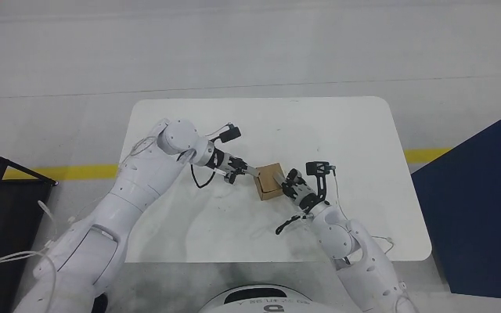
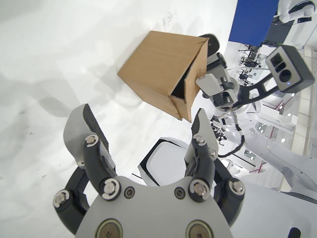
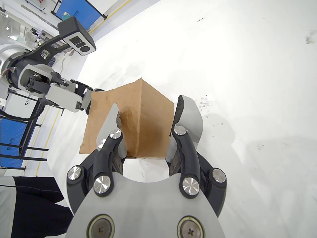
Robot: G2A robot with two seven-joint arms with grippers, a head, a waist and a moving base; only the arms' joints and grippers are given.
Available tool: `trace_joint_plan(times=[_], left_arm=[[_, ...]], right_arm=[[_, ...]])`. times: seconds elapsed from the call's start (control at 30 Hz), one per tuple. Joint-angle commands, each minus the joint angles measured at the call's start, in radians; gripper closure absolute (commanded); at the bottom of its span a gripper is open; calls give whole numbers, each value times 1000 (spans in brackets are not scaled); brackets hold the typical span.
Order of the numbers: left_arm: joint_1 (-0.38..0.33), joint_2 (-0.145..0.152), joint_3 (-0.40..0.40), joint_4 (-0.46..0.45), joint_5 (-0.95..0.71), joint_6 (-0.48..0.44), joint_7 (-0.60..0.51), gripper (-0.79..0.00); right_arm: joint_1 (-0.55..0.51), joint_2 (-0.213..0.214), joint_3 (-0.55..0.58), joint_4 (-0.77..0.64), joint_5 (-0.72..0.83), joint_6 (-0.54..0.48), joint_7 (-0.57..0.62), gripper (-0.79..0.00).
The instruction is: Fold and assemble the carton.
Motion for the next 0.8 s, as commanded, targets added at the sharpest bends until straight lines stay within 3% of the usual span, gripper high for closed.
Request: trace_joint_plan(times=[0.0,0.3,0.57,0.77], left_arm=[[-2,-5,18,4,25,6,14,-770],[-19,-15,44,30,56,1,30,-751],[-29,-24,54,48,60,-6,43,-785],[-35,-21,21,61,-3,-48,27,-785]], right_arm=[[-1,0,0,-3,-3,4,0,-431],[-14,3,5,-29,-14,12,-4,-468],[-19,4,3,-43,-23,17,-6,-499],[-29,6,12,-62,-24,24,-23,-523]])
